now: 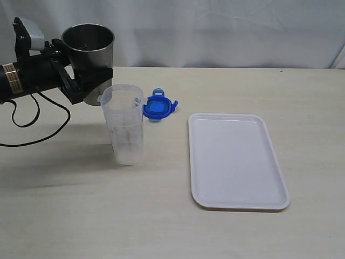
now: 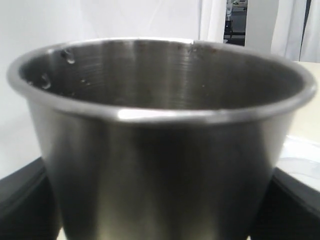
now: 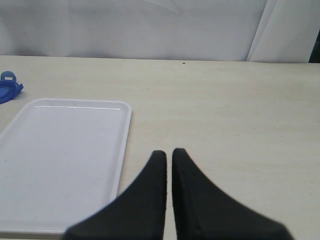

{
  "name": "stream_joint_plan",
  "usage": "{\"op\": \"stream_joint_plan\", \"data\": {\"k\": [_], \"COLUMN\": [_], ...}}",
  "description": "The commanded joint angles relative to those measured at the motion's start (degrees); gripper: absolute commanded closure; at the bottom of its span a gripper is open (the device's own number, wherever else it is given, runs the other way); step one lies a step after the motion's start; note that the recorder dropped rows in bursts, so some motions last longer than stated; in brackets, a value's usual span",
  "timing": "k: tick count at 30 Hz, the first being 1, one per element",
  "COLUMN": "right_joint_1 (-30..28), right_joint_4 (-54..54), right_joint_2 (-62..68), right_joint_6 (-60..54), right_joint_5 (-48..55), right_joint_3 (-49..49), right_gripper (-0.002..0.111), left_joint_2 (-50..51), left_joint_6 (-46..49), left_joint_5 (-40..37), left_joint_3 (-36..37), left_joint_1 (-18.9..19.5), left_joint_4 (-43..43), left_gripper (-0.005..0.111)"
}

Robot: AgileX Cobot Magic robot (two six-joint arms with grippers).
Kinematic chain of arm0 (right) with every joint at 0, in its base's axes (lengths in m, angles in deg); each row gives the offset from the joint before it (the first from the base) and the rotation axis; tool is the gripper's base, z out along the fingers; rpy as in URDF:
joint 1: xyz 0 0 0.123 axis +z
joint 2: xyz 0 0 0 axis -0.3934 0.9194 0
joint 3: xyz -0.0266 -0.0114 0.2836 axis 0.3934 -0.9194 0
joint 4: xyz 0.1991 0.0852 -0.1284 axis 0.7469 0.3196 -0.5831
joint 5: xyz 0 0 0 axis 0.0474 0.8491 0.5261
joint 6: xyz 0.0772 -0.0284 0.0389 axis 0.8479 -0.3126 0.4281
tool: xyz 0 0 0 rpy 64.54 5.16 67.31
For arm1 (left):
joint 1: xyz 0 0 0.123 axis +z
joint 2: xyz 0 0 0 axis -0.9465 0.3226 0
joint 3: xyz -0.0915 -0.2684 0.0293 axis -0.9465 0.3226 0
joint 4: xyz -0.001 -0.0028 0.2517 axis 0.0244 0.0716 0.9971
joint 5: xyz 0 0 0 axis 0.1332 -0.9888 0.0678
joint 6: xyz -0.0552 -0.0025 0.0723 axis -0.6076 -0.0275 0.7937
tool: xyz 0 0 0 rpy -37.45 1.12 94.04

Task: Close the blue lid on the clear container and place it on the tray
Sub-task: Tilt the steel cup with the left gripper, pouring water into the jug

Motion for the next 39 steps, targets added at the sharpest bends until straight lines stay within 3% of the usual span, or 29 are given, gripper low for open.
{"op": "stream_joint_plan", "data": {"k": [1, 39], "right_joint_1": [0.08, 0.08], "right_joint_4": [0.04, 0.04], "right_joint_2": [-0.32, -0.32], "right_joint_6": [-0.02, -0.02], "right_joint_5": [-0.01, -0.01], "right_joint_3": [-0.19, -0.19], "right_gripper": [0.104, 0.104], "left_joint_2": [-1.39, -1.39], "left_joint_6": [2.36, 22.94], "left_joint_5": [4.42, 4.42], "left_joint_3": [-0.56, -0.56], "left_joint_1": [-1.44, -2.1], "left_joint_4": [-2.33, -2.78], "left_gripper": [0.107, 0.107]}}
